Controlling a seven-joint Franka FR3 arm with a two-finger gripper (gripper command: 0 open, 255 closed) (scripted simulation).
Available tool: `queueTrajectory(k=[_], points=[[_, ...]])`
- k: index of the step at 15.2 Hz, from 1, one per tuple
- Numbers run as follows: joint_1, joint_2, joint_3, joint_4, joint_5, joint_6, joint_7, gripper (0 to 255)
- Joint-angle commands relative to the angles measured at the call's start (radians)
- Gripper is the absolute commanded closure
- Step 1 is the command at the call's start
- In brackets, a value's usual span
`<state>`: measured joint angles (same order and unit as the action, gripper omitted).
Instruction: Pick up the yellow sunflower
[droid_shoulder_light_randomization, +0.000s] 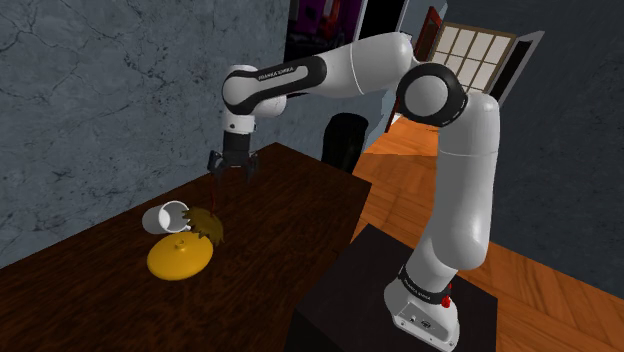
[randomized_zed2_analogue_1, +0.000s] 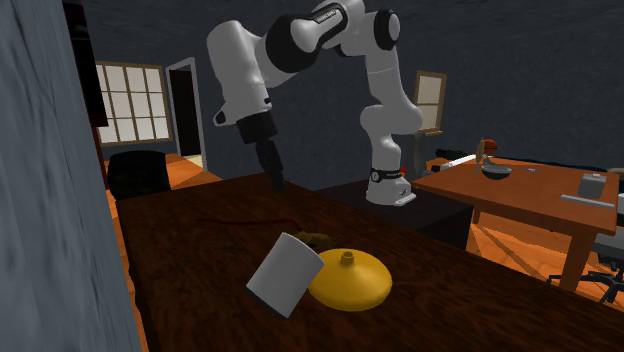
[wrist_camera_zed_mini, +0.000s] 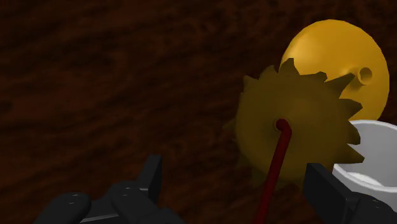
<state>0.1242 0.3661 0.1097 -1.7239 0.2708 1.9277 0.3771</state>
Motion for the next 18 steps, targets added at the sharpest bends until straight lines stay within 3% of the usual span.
queueTrajectory(k=[1, 7, 16, 17, 18], points=[[0.005, 0.082, 0.001, 0.089, 0.006, -0.007, 0.024, 0], [0.027, 0.351, 0.003, 0.417, 0.017, -0.061, 0.102, 0], [0.029, 0.395, 0.003, 0.389, 0.02, 0.008, 0.081, 0], [0.029, 0.394, 0.003, 0.388, 0.02, 0.009, 0.081, 255], [0.029, 0.395, 0.003, 0.389, 0.02, 0.008, 0.081, 255]])
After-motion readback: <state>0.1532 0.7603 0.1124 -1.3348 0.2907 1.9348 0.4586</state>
